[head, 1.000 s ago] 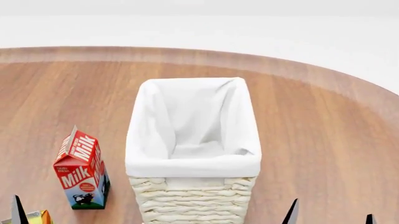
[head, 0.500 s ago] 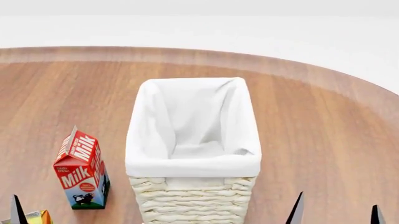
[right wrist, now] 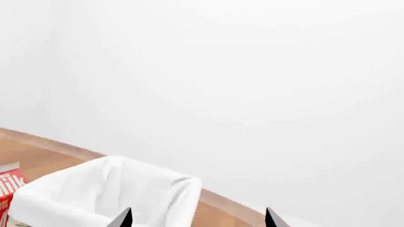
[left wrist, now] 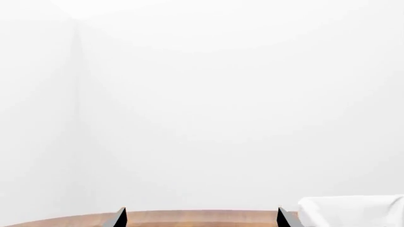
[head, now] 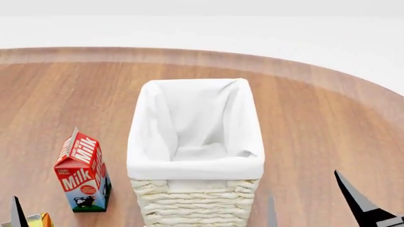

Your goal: Pick up the alphabet soup, and put it in the basket.

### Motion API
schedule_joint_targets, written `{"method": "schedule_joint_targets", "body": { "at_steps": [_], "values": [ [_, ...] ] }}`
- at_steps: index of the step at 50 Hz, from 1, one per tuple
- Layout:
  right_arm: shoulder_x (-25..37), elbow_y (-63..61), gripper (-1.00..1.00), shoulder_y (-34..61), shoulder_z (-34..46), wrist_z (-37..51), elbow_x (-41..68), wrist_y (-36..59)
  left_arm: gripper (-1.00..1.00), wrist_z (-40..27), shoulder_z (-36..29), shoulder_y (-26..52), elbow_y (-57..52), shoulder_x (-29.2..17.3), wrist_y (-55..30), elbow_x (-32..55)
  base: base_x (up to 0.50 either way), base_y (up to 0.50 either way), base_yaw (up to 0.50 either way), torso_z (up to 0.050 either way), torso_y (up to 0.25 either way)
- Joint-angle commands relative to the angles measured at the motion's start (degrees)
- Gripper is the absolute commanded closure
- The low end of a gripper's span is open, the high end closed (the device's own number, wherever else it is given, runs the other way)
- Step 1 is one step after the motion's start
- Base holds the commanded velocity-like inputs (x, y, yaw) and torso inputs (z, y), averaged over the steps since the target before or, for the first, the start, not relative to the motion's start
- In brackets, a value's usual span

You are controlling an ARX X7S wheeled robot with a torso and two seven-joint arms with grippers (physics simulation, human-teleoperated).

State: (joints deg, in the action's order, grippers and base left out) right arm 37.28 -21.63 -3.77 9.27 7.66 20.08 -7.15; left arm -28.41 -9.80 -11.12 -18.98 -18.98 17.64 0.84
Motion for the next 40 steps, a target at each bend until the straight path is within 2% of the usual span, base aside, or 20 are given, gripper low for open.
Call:
{"method": "schedule_joint_targets", "body": {
  "at_steps": [1, 6, 14, 22, 40],
  "values": [
    [5.94, 1.56, -1.0, 4.71, 2.02, -7.64, 3.9, 5.4, -1.0, -0.25, -0.18, 0.37, 0.62, -0.07, -0.03, -0.1, 0.0, 0.0, 0.0, 0.0, 0.0],
    [8.46, 2.97, -1.0, 7.86, 3.75, -13.87, 10.03, 9.88, -1.0, -0.39, -0.29, 0.29, 0.28, -0.11, -0.43, -0.24, 0.0, 0.0, 0.0, 0.0, 0.0],
    [8.39, 4.88, -1.0, 9.79, 2.69, -18.43, 16.32, 9.4, -1.0, -0.59, -0.37, 0.29, 0.23, -0.22, -0.42, -0.33, 0.0, 0.0, 0.0, 0.0, 0.0],
    [9.15, 5.77, -1.0, 11.65, 4.24, -22.47, 18.93, 11.25, -1.0, -0.75, -0.34, 0.24, 0.17, -0.43, -0.25, -0.16, 0.0, 0.0, 0.0, 0.0, 0.0],
    [11.75, 2.61, -1.0, 9.37, 5.53, -28.21, 22.09, 11.11, -1.0, -1.14, -0.58, 0.08, -0.34, -0.72, -0.46, -0.26, 0.0, 0.0, 0.0, 0.0, 0.0]
  ]
}}
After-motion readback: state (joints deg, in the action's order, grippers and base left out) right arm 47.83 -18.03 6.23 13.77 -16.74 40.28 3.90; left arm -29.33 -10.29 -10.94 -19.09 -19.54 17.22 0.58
